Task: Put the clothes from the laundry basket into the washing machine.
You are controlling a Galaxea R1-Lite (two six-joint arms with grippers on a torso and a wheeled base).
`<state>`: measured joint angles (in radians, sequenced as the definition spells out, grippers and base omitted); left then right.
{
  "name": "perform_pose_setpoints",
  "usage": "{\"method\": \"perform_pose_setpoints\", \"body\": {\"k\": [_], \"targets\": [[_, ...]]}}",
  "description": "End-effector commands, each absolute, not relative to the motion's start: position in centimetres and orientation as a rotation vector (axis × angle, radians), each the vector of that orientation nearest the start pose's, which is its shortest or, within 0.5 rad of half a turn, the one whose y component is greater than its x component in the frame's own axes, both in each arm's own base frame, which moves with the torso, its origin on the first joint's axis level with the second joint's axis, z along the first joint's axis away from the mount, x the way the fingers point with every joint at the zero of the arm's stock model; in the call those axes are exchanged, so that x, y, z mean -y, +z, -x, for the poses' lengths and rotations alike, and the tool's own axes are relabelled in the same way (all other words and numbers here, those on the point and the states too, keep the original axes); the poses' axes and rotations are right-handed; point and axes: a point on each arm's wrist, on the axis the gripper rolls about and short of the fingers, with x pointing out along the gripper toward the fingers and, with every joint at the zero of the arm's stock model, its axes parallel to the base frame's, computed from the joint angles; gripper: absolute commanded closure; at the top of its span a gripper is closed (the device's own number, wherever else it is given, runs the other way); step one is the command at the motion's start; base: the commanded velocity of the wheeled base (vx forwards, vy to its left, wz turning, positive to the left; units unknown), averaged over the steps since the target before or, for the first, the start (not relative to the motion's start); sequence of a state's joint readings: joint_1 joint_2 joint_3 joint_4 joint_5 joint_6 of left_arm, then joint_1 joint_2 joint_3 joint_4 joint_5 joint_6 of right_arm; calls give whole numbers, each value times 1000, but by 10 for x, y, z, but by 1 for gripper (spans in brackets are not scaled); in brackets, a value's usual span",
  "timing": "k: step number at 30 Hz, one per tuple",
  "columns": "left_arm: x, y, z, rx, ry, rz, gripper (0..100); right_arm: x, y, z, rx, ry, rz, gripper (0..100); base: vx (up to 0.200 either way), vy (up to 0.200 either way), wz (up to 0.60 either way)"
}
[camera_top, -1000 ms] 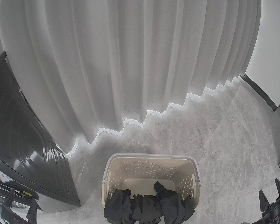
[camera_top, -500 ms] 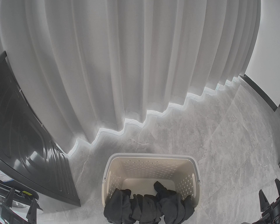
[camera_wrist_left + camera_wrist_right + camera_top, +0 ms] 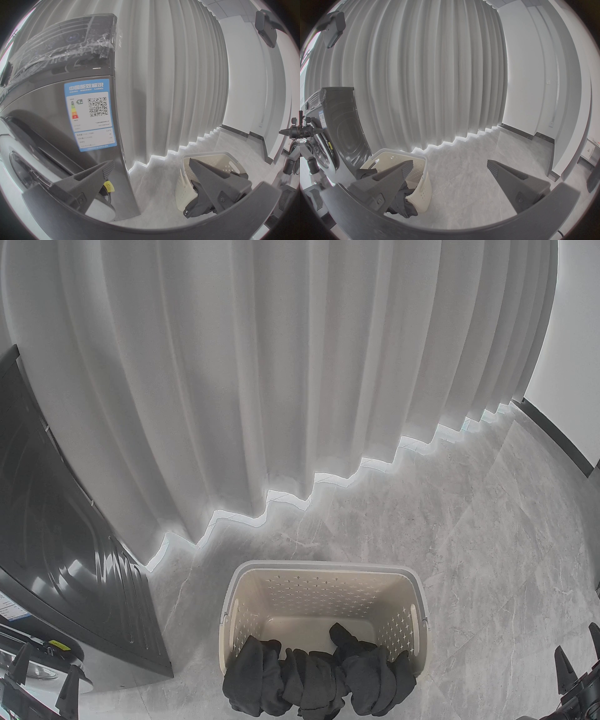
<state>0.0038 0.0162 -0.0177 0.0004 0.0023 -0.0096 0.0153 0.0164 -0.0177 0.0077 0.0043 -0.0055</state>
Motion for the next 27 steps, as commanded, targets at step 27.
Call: {"method": "perform_pose_setpoints", "body": {"k": [27], "targets": [[0, 75, 23, -5, 8, 9, 0, 0, 76, 23, -9, 22, 6, 0, -74, 0, 0]]}}
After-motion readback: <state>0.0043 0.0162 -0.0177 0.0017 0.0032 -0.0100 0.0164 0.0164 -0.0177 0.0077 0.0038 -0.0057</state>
